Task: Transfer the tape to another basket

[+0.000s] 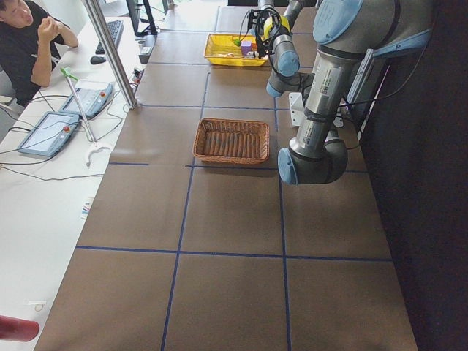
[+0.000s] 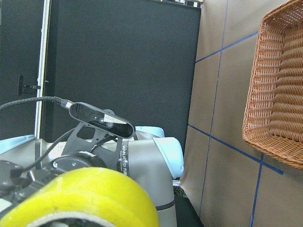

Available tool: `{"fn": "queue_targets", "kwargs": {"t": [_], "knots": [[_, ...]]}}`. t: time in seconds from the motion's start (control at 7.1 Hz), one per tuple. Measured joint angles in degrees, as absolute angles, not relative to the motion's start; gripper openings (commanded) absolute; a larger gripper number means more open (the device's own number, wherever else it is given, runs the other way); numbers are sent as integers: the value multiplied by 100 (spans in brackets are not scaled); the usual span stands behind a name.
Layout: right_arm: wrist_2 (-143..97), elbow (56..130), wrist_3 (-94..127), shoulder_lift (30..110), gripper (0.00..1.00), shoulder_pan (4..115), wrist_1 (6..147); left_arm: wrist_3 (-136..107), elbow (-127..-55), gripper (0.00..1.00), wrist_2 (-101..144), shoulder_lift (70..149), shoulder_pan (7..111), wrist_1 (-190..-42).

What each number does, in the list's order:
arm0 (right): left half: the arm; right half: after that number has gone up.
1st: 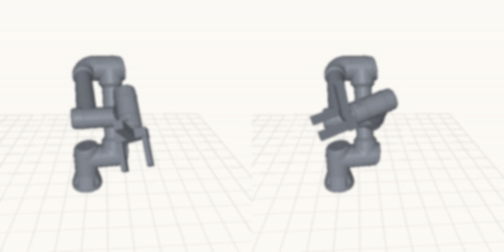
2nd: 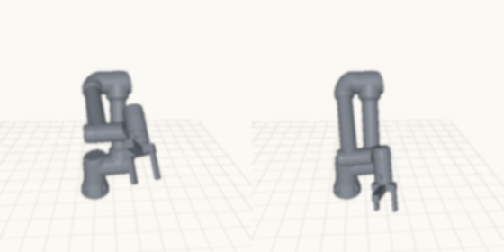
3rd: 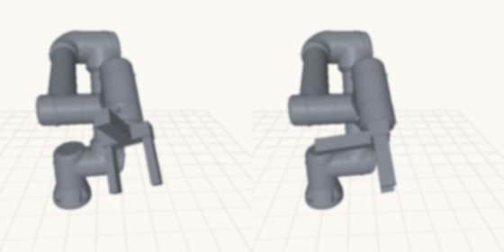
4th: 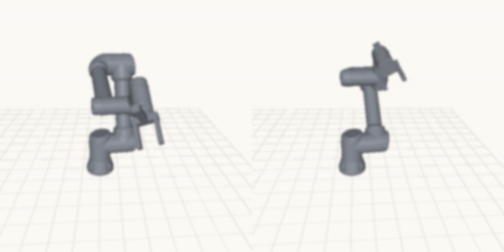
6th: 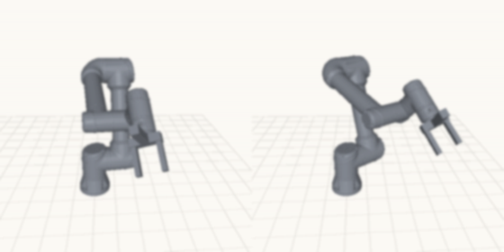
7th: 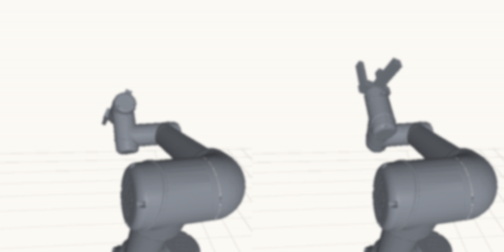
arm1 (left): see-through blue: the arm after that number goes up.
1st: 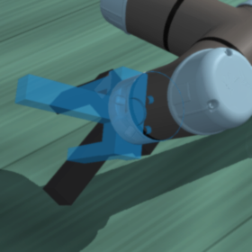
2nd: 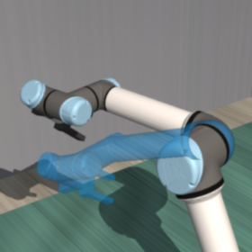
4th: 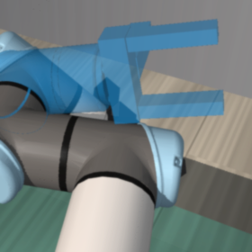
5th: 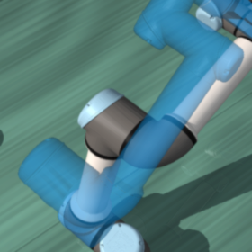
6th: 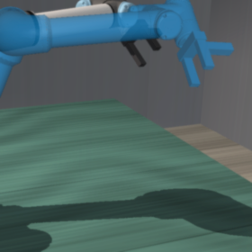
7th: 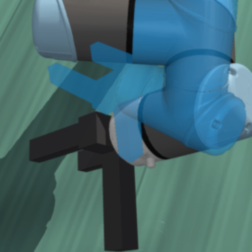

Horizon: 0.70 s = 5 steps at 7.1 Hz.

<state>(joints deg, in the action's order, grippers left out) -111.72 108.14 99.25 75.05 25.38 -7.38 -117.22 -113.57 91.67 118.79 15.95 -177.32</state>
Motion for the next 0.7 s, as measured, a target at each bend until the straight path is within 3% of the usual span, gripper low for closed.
{"fn": "queue_targets", "kwargs": {"t": [0.7], "knots": [[-11443, 11091, 9946, 8094, 100, 2974, -559, -11703, -11432, 0, 9158, 11509, 2119, -17633]]}}
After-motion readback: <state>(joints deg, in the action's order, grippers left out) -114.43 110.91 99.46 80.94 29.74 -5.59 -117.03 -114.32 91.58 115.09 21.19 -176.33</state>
